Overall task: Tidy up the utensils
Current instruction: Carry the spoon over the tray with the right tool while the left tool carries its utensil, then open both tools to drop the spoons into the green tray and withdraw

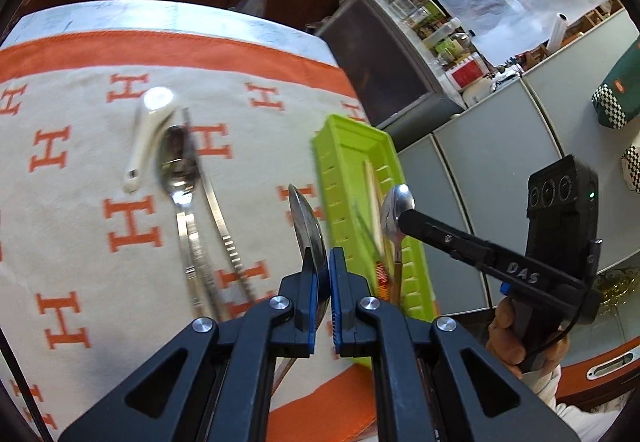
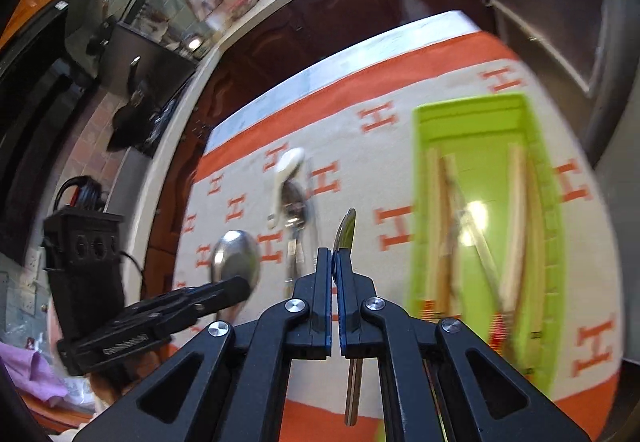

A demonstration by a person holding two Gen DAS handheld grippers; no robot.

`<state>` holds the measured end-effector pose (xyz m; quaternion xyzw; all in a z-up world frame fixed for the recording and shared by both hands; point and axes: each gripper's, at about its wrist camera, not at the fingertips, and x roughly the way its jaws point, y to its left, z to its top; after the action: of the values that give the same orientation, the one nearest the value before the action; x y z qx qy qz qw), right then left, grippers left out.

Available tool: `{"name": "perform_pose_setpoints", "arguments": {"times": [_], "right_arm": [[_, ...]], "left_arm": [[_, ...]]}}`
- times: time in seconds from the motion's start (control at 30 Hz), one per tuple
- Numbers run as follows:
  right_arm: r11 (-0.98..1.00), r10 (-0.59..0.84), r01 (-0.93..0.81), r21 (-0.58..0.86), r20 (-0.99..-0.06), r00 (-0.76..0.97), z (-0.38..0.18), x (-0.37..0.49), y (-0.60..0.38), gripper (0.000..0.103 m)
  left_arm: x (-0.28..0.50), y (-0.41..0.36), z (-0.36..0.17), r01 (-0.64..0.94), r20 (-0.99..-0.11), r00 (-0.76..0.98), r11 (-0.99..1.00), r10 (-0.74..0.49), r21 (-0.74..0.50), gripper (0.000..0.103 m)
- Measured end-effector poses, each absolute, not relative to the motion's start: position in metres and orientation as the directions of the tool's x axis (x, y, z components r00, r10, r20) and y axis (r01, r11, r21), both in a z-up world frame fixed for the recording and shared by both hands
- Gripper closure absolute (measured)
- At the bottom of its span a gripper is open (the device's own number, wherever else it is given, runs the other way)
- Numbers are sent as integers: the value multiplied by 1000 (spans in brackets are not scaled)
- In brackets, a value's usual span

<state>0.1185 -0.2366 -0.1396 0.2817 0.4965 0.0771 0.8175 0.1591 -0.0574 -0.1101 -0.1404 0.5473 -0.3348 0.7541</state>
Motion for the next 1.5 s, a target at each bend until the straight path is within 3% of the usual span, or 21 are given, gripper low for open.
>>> {"name": "perform_pose_setpoints", "arguments": {"times": [0.2, 0.63, 0.77, 0.93, 1.2, 1.5], "right_arm": [[882, 236, 246, 402, -828, 509, -143, 97, -297, 101], [878, 246, 264, 398, -851, 465, -182, 124, -344, 100], [872, 265, 272, 407, -859, 438, -192, 133, -342, 99], [843, 267, 308, 440, -840, 472, -189, 129, -347, 95], [827, 288, 299, 477, -815, 504, -172, 106, -338, 93], [841, 313, 263, 472, -822, 475, -170, 87, -308, 93]], "left_arm": [[158, -120, -110, 339, -746, 128, 736, -654, -587, 99], [154, -185, -150, 288, -789, 71, 770, -610, -569, 99], [157, -185, -149, 282, -804, 89, 789, -587, -545, 81], [155, -172, -139, 288, -813, 119, 803, -570, -521, 81], [144, -126, -132, 264, -878, 219, 892, -426, -367, 61], [133, -73, -131, 186, -886, 285, 928, -366, -323, 52]]}}
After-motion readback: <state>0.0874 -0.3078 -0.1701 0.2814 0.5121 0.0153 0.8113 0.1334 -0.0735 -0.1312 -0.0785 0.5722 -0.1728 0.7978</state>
